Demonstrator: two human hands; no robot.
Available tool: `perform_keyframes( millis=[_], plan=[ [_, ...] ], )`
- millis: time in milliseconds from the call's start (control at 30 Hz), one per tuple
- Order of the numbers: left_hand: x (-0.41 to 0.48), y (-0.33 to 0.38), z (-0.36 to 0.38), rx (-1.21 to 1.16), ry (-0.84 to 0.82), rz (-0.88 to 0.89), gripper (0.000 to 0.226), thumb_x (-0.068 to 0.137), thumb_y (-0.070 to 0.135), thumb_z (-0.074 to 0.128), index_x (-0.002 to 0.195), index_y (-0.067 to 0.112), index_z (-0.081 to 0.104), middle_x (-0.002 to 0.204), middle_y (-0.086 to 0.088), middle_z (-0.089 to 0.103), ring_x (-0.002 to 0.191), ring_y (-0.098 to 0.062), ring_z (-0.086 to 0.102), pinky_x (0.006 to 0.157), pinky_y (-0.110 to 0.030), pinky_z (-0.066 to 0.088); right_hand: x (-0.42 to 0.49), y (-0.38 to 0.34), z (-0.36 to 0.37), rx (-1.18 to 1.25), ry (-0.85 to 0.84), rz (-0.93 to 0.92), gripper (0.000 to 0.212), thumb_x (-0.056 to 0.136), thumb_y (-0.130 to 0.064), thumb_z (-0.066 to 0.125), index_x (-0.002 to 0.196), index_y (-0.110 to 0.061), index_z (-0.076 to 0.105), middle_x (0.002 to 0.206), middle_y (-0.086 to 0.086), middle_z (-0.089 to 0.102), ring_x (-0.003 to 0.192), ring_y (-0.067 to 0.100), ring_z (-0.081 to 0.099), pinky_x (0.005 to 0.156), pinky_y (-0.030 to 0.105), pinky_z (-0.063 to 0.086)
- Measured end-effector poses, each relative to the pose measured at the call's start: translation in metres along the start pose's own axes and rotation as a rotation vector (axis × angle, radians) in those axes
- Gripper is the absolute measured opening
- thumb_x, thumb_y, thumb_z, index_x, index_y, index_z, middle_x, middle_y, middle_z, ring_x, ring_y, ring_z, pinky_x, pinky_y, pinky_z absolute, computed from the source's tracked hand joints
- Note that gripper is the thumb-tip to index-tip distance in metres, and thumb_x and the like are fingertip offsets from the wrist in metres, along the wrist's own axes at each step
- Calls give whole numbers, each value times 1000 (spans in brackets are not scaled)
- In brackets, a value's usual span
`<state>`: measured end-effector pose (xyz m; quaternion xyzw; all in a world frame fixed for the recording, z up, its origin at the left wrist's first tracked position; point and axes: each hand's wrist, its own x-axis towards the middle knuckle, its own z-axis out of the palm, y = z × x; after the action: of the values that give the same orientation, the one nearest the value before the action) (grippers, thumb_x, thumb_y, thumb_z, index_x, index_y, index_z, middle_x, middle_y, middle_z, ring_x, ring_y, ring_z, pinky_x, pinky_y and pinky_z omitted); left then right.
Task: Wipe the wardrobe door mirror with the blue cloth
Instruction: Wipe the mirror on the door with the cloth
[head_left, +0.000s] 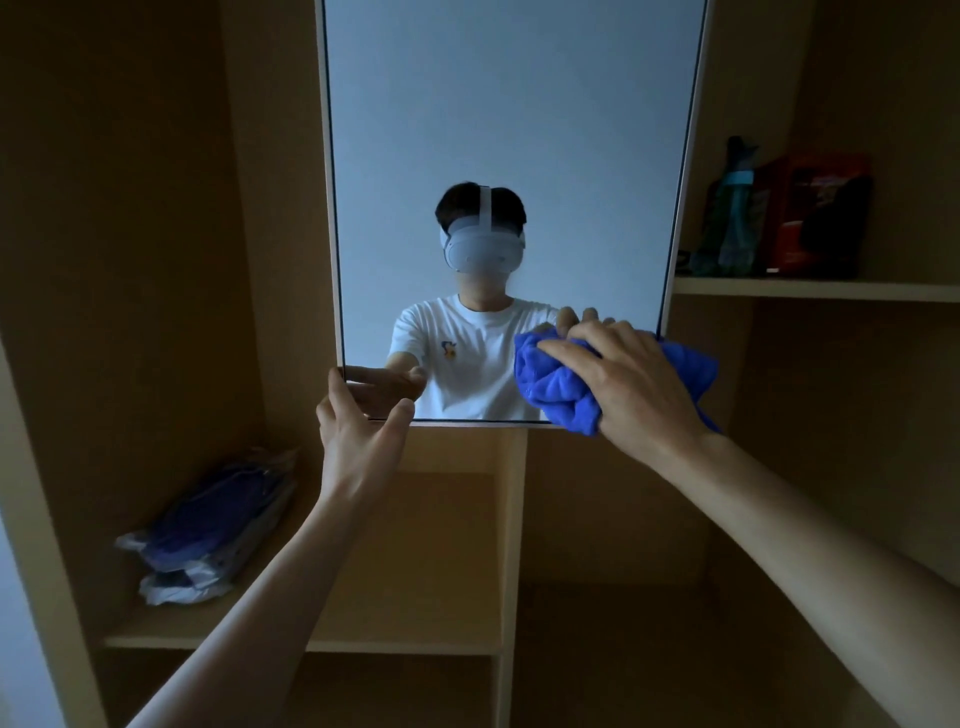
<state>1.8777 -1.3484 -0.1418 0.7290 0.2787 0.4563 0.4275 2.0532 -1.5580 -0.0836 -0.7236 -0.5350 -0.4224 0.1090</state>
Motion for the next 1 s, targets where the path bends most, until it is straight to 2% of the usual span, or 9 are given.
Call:
perform_keyframes(
  millis=[67, 233, 367, 533, 633, 767, 900, 1000],
  plan=[
    [0, -1, -1, 2, 3, 5, 90, 98, 36, 63, 164, 23, 3, 165, -10, 17, 150, -32, 27, 115, -49, 34, -16, -1, 8, 1, -46, -30, 48, 93, -9, 55, 140, -18, 57, 129, 10, 56, 104, 32, 54, 88, 51, 45],
    [-3, 0, -2, 12, -12, 14, 90, 99, 37, 62, 164, 24, 2, 166, -9, 14, 149, -34, 28, 114, -49, 34, -35, -2, 16, 60, -115, -61, 50, 94, -8, 58, 143, -18, 55, 129, 10, 57, 102, 32, 55, 83, 52, 46],
    [-4, -1, -4, 33, -43, 17, 92, 99, 37, 63, 164, 24, -2, 168, -9, 10, 151, -34, 26, 115, -50, 34, -30, 5, 9, 53, -123, -52, 44, 101, -14, 53, 145, -20, 52, 132, 10, 55, 106, 31, 53, 89, 51, 45],
    [-3, 0, -6, 30, -32, 16, 91, 99, 36, 63, 164, 22, 0, 165, -10, 15, 149, -32, 27, 114, -48, 34, -11, 27, -18, -42, 9, 40, 52, 93, -7, 59, 143, -17, 54, 126, 10, 56, 104, 32, 54, 90, 49, 46],
    [-3, 0, -2, 30, -8, 14, 90, 99, 36, 62, 164, 22, 1, 164, -11, 16, 149, -33, 28, 114, -49, 34, -2, 43, -35, -79, 71, 76, 47, 94, -14, 55, 141, -13, 56, 120, 12, 57, 101, 34, 55, 87, 49, 46],
    [-3, 0, 4, 32, 25, 21, 91, 99, 35, 62, 164, 21, 0, 165, -11, 15, 150, -33, 25, 115, -50, 33, -8, 47, -35, -93, 115, 83, 41, 99, -16, 59, 140, -10, 56, 115, 12, 58, 98, 33, 56, 85, 49, 47],
    [-3, -5, 6, 37, 33, 35, 92, 98, 33, 64, 164, 21, 0, 165, -11, 15, 150, -33, 23, 117, -53, 32, -32, 41, -10, -87, 99, 146, 49, 93, -13, 68, 140, -12, 56, 119, 10, 59, 97, 30, 57, 86, 45, 47],
    [-2, -8, 6, 47, 46, 37, 92, 97, 32, 64, 164, 21, 2, 164, -11, 17, 149, -33, 26, 116, -52, 34, -55, 32, 9, -56, 70, 147, 48, 93, -13, 67, 139, -11, 57, 120, 10, 60, 101, 31, 58, 89, 44, 48]
  ],
)
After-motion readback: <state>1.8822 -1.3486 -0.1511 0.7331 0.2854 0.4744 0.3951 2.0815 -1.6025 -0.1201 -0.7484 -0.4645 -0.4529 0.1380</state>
